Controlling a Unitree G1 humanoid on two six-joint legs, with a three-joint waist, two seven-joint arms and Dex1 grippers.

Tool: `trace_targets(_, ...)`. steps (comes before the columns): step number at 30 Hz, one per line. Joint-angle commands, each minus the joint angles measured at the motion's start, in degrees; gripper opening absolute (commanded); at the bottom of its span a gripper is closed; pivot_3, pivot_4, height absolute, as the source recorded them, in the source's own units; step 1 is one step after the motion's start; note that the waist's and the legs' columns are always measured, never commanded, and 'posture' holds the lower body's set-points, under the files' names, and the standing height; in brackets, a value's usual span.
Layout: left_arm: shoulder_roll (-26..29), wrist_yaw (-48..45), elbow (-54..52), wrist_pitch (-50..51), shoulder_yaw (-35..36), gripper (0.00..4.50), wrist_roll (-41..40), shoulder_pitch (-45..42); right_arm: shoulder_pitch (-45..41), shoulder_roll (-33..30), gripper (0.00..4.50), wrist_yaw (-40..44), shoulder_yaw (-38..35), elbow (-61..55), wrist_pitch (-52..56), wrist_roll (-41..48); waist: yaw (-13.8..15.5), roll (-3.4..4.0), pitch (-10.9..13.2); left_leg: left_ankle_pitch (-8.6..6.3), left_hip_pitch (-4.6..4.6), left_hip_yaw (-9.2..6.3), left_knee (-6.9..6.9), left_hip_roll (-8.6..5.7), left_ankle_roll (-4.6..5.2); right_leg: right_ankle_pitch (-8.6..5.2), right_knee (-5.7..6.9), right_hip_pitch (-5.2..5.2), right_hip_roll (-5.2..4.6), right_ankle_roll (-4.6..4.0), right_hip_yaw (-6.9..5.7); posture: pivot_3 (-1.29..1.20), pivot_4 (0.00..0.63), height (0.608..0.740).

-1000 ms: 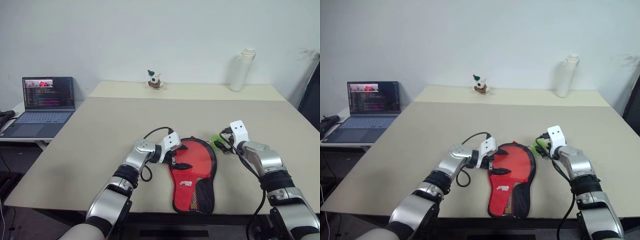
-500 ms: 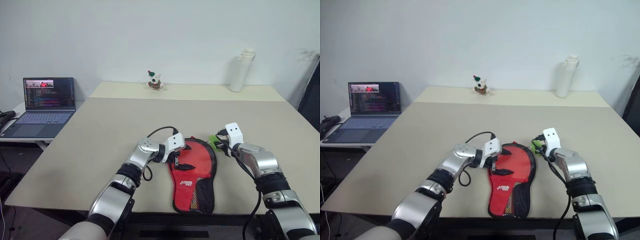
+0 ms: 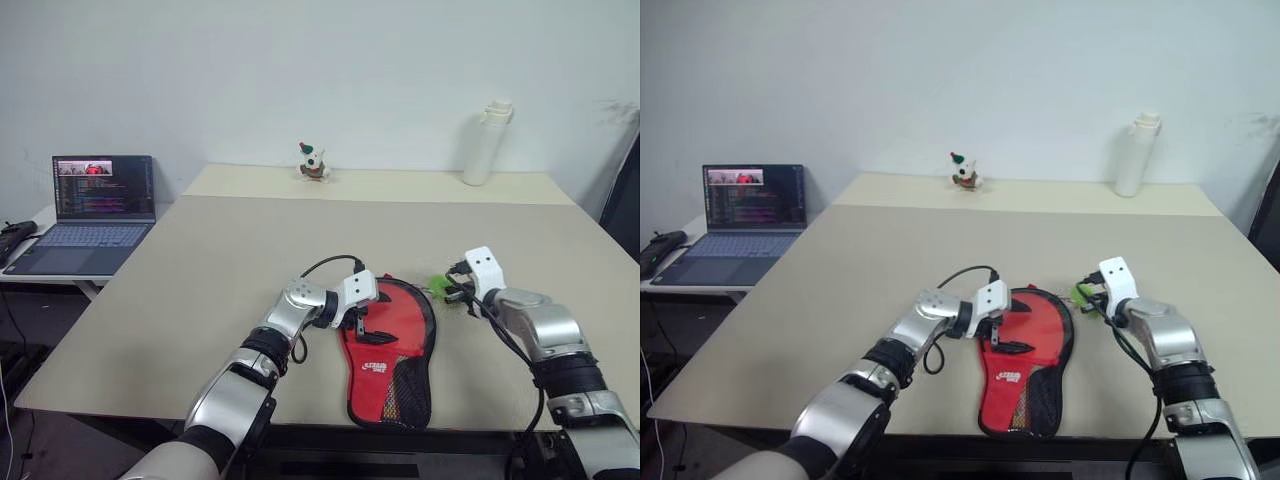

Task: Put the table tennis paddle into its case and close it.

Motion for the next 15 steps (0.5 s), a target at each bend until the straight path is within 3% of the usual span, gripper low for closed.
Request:
trace_targets(1,-0.4,0.2,3.6,0.9,-3.5,4.50,3.8,1.8,4.1,-5.0,0.02,2.5,-3.3,-11.1,5.5,2.1,0.2,0.00,0.0,0.00,-0.01,-0.03,0.00,0.00,0.00,0.00,-0.01,0.01,0.00,0.01,-0.02,0.00,0.150,0.740)
trace_targets(15,-2.1,1.2,5.6,0.8,-3.7,4.50,4.1,0.8,28.6,-10.6,0.02,6.3,-8.5,-50.3,27.6,14.7,1.1,0.00,-0.2,-0.01,-0.01,-0.06,0.06,0.03,0.01,-0.18,-0.07,0.06,0.00,0.28,-0.05,0.00,0.150,0.740)
